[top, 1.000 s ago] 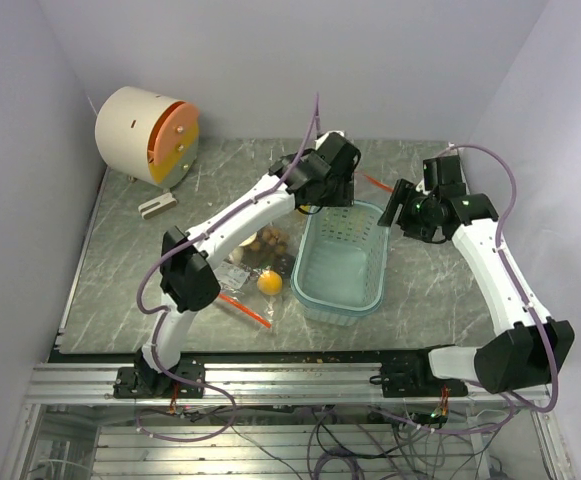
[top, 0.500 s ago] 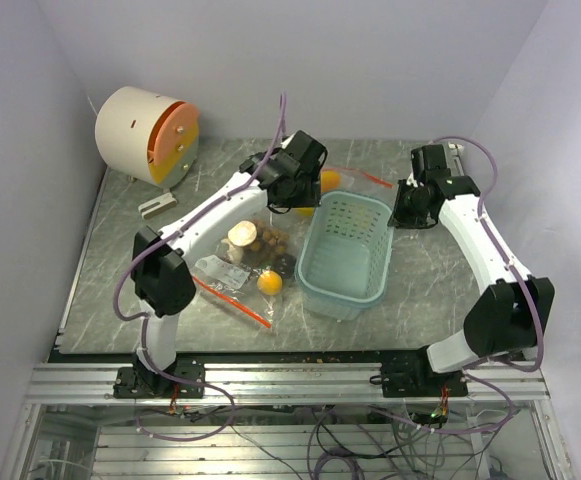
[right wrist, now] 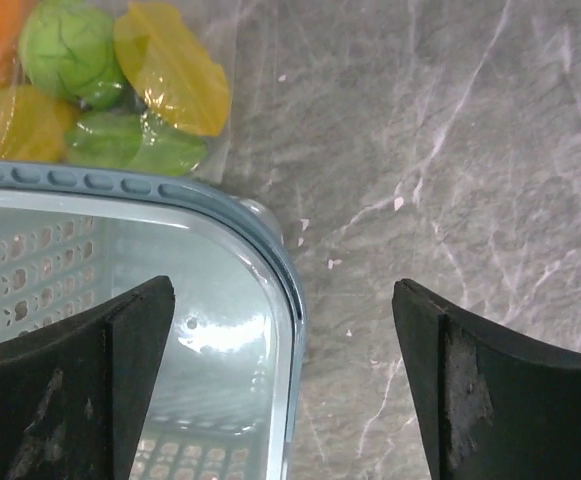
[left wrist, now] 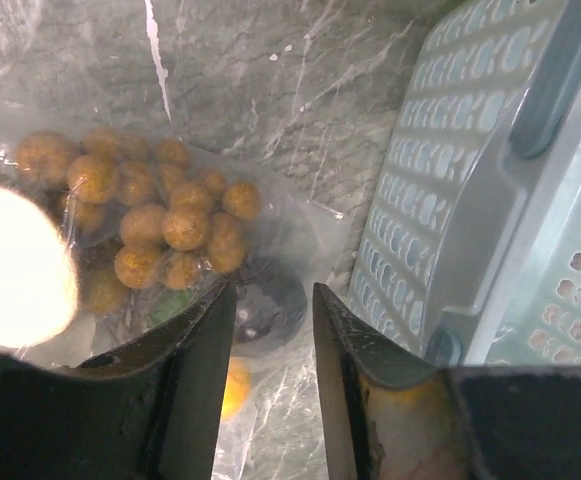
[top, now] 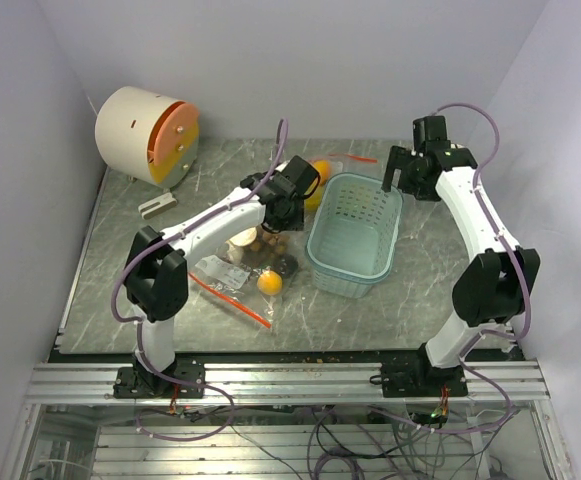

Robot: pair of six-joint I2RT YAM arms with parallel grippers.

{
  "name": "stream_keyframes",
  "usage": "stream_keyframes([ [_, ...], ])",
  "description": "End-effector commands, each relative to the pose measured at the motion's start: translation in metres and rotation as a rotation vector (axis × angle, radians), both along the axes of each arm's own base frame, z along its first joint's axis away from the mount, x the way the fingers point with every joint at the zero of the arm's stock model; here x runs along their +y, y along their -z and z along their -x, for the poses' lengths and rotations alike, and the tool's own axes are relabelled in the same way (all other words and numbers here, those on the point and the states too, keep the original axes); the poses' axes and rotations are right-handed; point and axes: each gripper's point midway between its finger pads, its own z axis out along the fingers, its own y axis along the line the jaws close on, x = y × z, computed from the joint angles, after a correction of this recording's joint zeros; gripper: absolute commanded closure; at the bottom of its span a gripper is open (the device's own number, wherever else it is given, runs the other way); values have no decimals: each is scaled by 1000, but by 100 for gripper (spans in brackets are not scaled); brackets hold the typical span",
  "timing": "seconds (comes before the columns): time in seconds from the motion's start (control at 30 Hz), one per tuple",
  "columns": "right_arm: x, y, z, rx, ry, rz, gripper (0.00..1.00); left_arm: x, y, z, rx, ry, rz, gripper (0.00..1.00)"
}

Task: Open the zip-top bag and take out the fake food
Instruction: Move the bin to the center of the board.

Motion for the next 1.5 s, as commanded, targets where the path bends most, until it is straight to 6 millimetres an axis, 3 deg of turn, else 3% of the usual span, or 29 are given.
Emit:
stream_keyframes([
  [0.0, -6, -32, -6, -91, 64, 35, 7, -16, 5, -1, 13, 3, 66, 56],
  [0.17, 28, -52, -9, -142, 20, -4, 9, -49, 0, 8, -7, 82, 104, 64],
  [0.27, 56, -59, -8, -154, -33, -31, 21, -73, 4, 20, 20, 131, 98, 67],
  [0.33, 71, -61, -7, -159, -66, -76, 35, -91, 5, 26, 33, 168, 132, 66],
  [0.4, 81, -53, -4, -145, -92, -117, 43, -103, 6, 28, 35, 194, 149, 65],
  [0.5, 86, -37, 3, -104, -100, -142, 48, -118, 5, 29, 33, 227, 163, 62],
  [0.57, 89, -30, 9, -87, -110, -158, 48, -125, 1, 26, 28, 239, 178, 55],
  [0.63, 94, -27, 15, -87, -131, -190, 41, -127, -3, 24, 19, 237, 186, 48],
  [0.7, 101, -26, 22, -87, -157, -216, 38, -122, -9, 25, 13, 228, 193, 42],
  [0.77, 107, -26, 29, -84, -187, -218, 35, -104, -8, 24, 25, 190, 192, 39],
  [0.97, 133, -21, 54, -71, -280, -225, 30, -24, -8, 20, 57, 8, 220, 33],
  [1.1, 140, 1, 67, -17, -310, -173, 35, 14, -17, 9, 24, -74, 216, 33],
  [1.17, 137, 14, 71, 19, -306, -151, 43, 20, -24, 2, 3, -74, 199, 32],
  [1.27, 129, 29, 70, 45, -284, -102, 63, 25, -30, -6, -10, -76, 156, 32],
  [1.47, 112, 28, 54, 36, -254, 6, 89, 25, -31, -9, -21, -81, 170, 33],
])
